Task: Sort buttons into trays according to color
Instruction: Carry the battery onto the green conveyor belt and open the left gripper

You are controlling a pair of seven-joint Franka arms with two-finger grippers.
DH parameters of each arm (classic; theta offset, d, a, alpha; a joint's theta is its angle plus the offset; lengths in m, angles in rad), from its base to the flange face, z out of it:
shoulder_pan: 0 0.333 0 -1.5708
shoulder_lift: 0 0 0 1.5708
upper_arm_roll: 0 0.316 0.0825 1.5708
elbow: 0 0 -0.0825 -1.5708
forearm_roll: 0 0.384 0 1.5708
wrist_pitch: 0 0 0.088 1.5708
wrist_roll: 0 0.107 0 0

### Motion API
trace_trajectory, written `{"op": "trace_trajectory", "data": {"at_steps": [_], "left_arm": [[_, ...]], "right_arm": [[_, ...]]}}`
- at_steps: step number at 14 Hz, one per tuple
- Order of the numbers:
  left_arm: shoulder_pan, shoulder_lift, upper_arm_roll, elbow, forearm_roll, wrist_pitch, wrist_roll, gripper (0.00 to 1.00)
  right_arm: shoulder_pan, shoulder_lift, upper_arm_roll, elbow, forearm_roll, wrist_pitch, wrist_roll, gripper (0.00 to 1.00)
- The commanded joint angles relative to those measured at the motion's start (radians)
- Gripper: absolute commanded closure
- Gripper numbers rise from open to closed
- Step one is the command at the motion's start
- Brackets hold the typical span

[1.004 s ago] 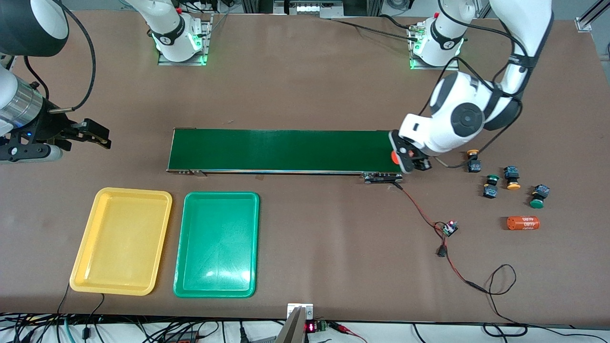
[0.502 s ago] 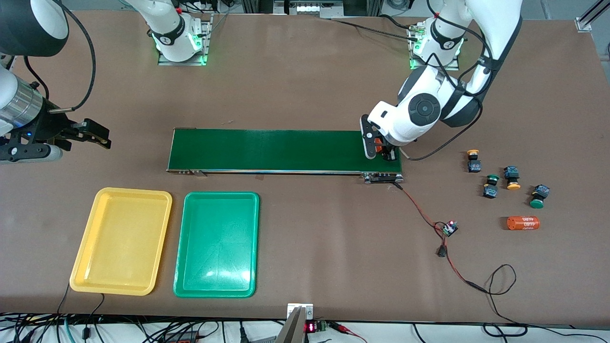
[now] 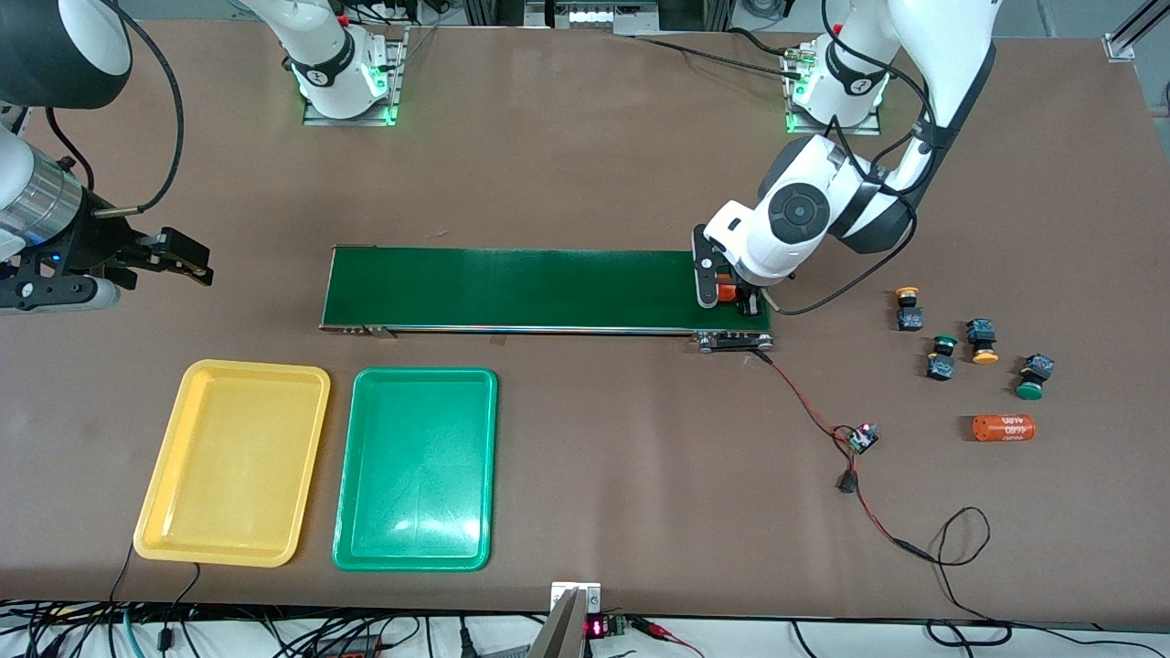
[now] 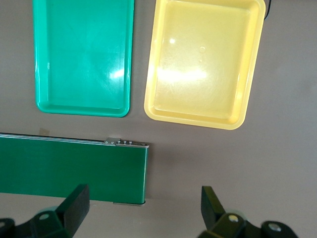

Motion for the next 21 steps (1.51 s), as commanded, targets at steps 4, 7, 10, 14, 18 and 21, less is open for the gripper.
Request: {"op": "trace_trajectory", "data": {"at_steps": [4,7,10,14,18,21], "left_arm": [[-0.034,0.014,0.006,-0.005,0.068,0.009,0.018,0.99],[-0.060,0.029,0.006,-0.005,0.067,0.011,0.017,0.82],[-0.060,0.036,0.004,-0.008,0.067,0.005,-0.023,0.00],[-0.057,-0.029,-0.006,0.000,0.044,-0.036,-0.034,0.00],[-0.027,-0.188,-0.022,0.067,-0.045,-0.288,-0.025,0.00],[0.055,-0.204,-0.022,0.136,-0.050,-0.397,-0.025,0.00]], "right_arm": [[0.001,-0.004,-0.002,-0.006,0.016,0.008,0.006,0.00],[0.001,-0.004,-0.002,-0.006,0.016,0.009,0.006,0.00],[0.001,-0.004,-0.002,-0.006,0.016,0.011,0.008,0.00],[0.003,-0.004,-0.002,-0.006,0.016,0.011,0.008,0.00],[0.003,-0.003,-0.002,-0.006,0.016,0.011,0.008,0.00],[0.003,-0.003,-0.002,-0.006,0.016,0.011,0.008,0.00]]}}
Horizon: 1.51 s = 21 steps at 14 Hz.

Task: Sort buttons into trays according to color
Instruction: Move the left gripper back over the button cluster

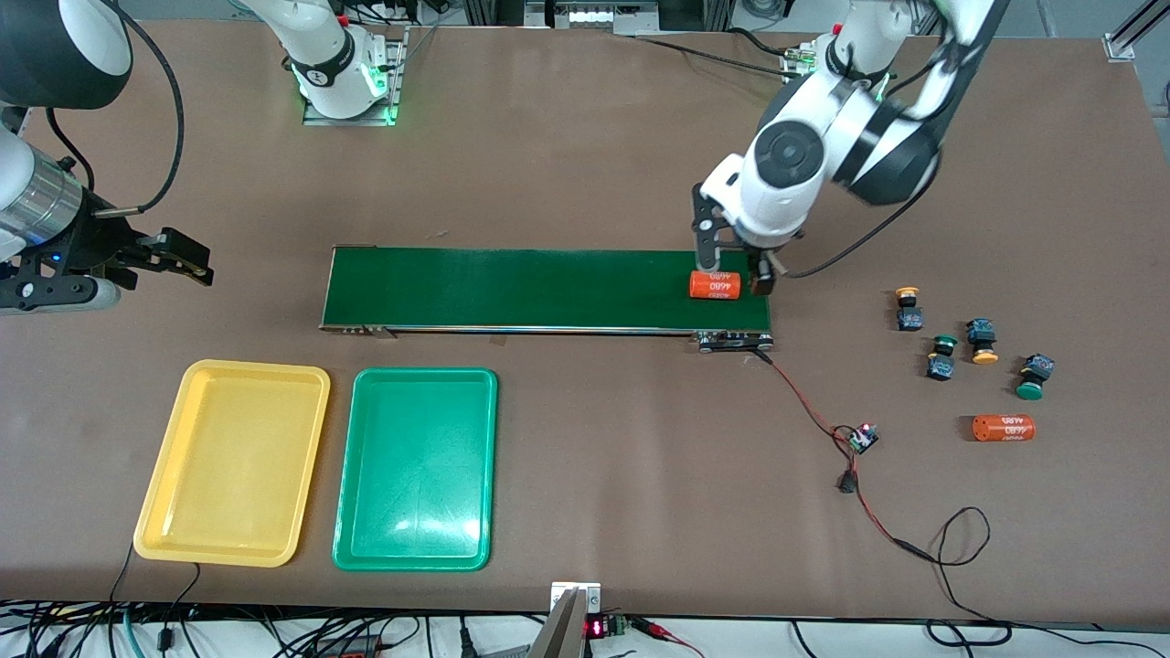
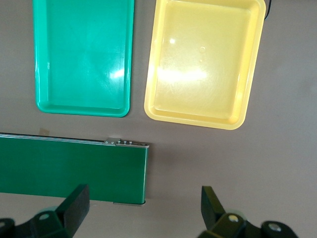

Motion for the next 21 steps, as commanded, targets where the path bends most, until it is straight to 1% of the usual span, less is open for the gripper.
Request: {"op": "trace_trajectory", "data": {"at_steps": [1,4,7,10,12,15,16,18,21], "left_arm": [[0.121,-0.010,-0.012,0.032,-0.022,-0.049,-0.006,0.00],[0.260,0.021,-0.012,0.033,-0.022,0.014,-0.007,0.00],[0.326,0.051,0.004,0.033,-0.019,0.022,-0.021,0.00],[0.405,0.096,0.018,0.024,-0.021,0.023,-0.150,0.00],[0.429,0.108,0.018,0.016,-0.022,0.026,-0.271,0.00],[0.462,0.133,0.018,-0.001,-0.024,0.028,-0.531,0.00],[0.469,0.143,0.022,-0.011,-0.025,0.037,-0.585,0.00],[0.500,0.159,0.039,-0.037,-0.024,0.089,-0.624,0.00],[0.527,0.185,0.083,-0.063,-0.022,0.173,-0.635,0.00]], "right_arm": [[0.003,-0.003,-0.002,-0.006,0.016,0.010,0.006,0.00],[0.003,-0.003,-0.002,-0.006,0.016,0.009,0.006,0.00],[0.003,-0.003,-0.002,-0.006,0.016,0.009,0.003,0.00],[0.003,-0.003,-0.002,-0.006,0.016,0.009,0.003,0.00],[0.003,-0.003,-0.002,-0.006,0.016,0.009,-0.002,0.00],[0.003,0.003,0.000,-0.006,0.016,0.009,-0.005,0.00],[0.003,0.003,-0.002,-0.006,0.016,0.009,-0.006,0.00],[0.003,0.003,-0.002,-0.006,0.016,0.009,-0.008,0.00],[0.007,0.003,-0.002,-0.006,0.016,0.006,-0.009,0.00]]}}
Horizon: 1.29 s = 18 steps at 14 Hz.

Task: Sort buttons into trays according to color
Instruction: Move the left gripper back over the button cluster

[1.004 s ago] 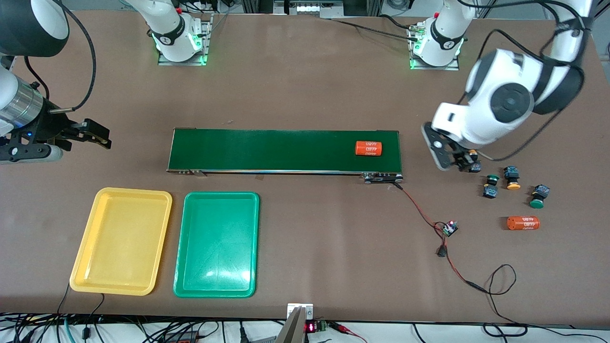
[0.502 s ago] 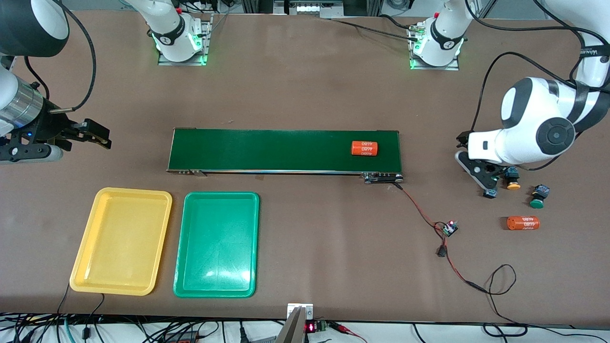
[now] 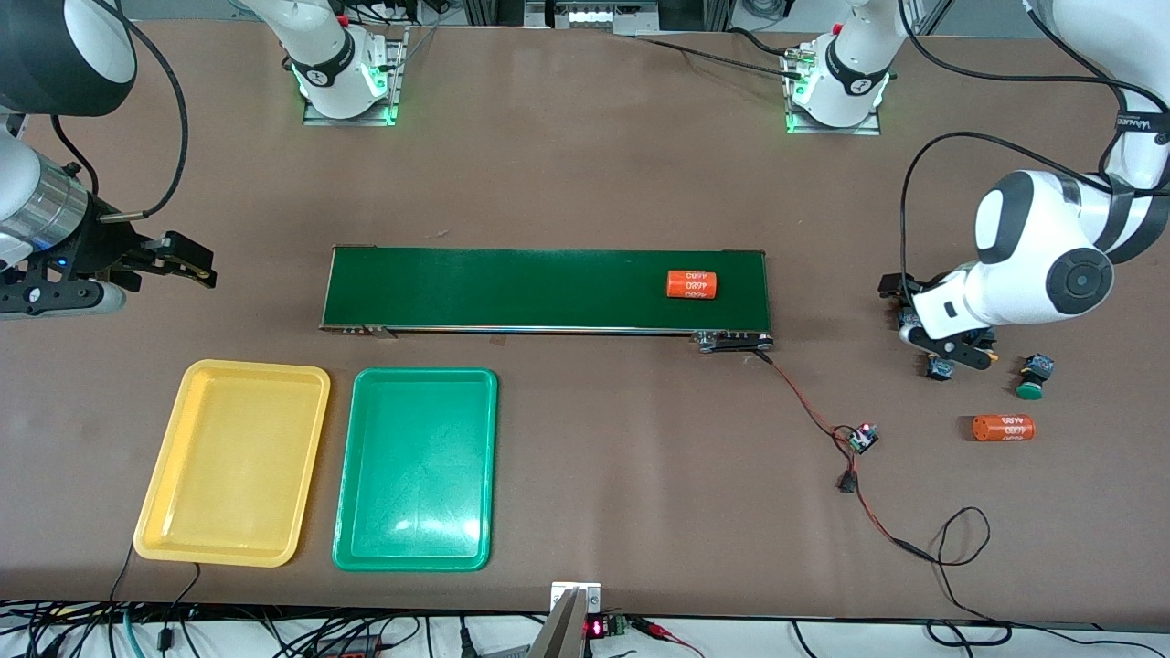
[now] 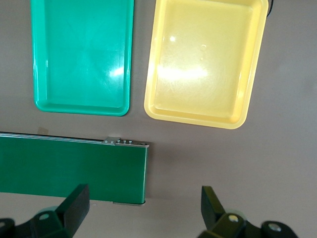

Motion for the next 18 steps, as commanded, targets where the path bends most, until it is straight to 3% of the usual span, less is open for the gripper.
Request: {"op": "trace_trajectory", "data": {"at_steps": [1,4,9,18], "left_arm": [[0.041,0.021,0.016,-0.034,-0.018,0.080,-0.031,0.00],[0.064,0.039,0.027,-0.050,-0.011,0.100,-0.078,0.00],[0.085,0.036,0.027,-0.157,-0.010,0.245,-0.095,0.00],[0.087,0.093,0.059,-0.163,-0.001,0.347,-0.082,0.00]], "right_arm": [[0.012,-0.007,-0.002,-0.005,0.016,0.006,-0.008,0.00],[0.012,-0.005,-0.002,-0.005,0.016,0.007,-0.005,0.00],[0.011,-0.007,-0.002,-0.005,0.016,0.004,-0.010,0.00],[0.009,-0.010,-0.002,-0.004,0.016,-0.006,-0.011,0.00]]}}
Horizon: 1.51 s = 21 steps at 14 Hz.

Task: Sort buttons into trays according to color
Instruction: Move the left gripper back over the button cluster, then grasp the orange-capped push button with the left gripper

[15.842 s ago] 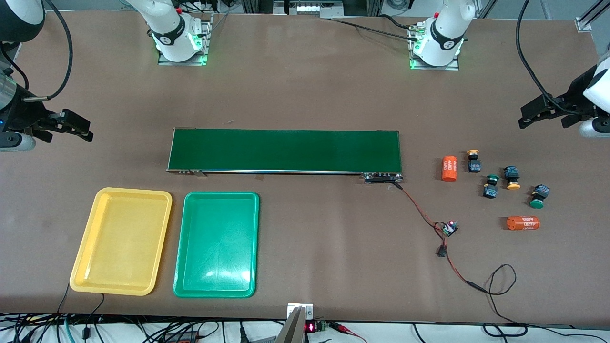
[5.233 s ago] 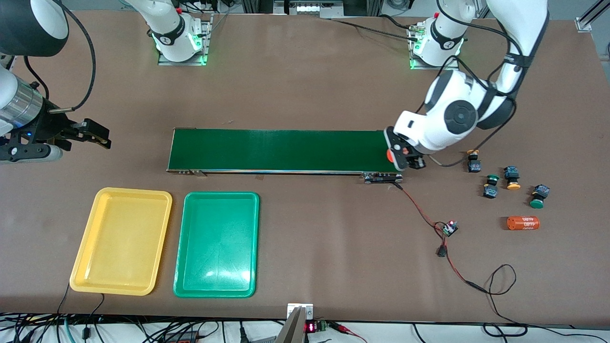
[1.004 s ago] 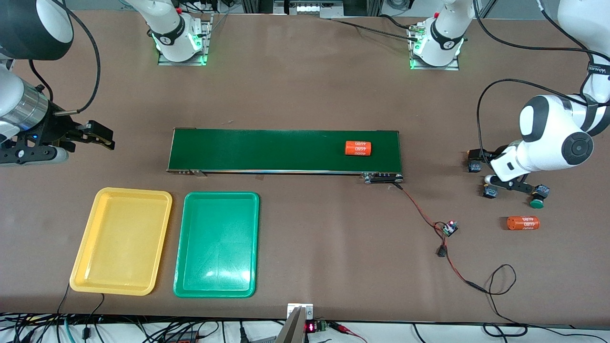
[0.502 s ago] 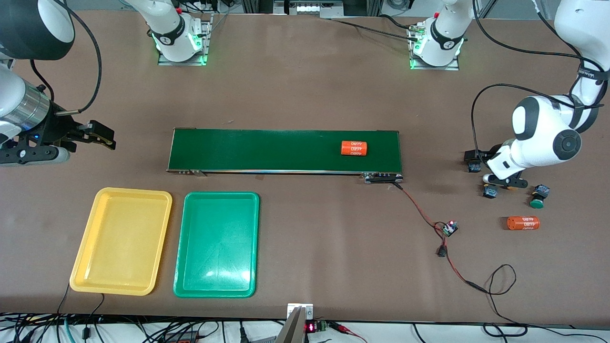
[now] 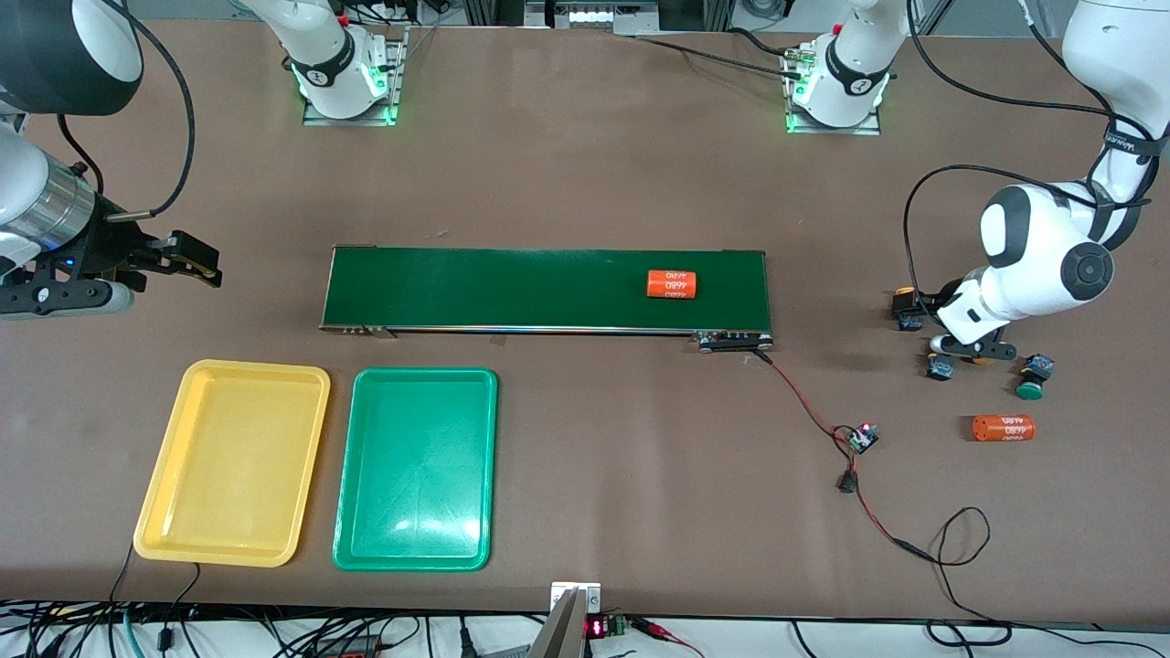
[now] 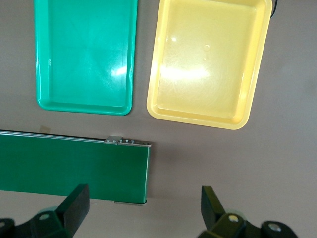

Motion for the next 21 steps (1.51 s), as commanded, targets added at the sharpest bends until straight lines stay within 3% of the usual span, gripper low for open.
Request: {"op": "trace_trajectory", "data": {"at_steps": [1,8,9,10,15,21], "left_arm": [[0.001,0.018,0.002,-0.005,-0.001,0.021,0.006,0.00],[-0.027,0.025,0.002,-0.037,-0.001,0.044,-0.028,0.01],[-0.028,0.025,0.002,-0.037,-0.001,0.042,-0.027,0.13],[-0.030,0.023,0.004,-0.037,-0.001,0.042,-0.025,0.42],[-0.030,0.017,0.011,-0.033,-0.001,0.041,-0.010,0.97],[-0.093,-0.098,0.008,-0.001,0.007,-0.034,-0.013,1.00]], "right_arm": [[0.000,-0.010,-0.002,-0.005,0.016,-0.005,-0.011,0.00],[0.000,-0.008,-0.002,-0.005,0.016,-0.004,-0.011,0.00],[0.000,-0.008,-0.002,-0.005,0.016,-0.004,-0.009,0.00],[0.000,-0.008,-0.002,-0.004,0.016,-0.001,-0.008,0.00],[0.000,-0.007,-0.002,-0.004,0.016,-0.002,-0.011,0.00],[0.005,-0.007,-0.002,-0.004,0.014,-0.001,-0.011,0.00]]}}
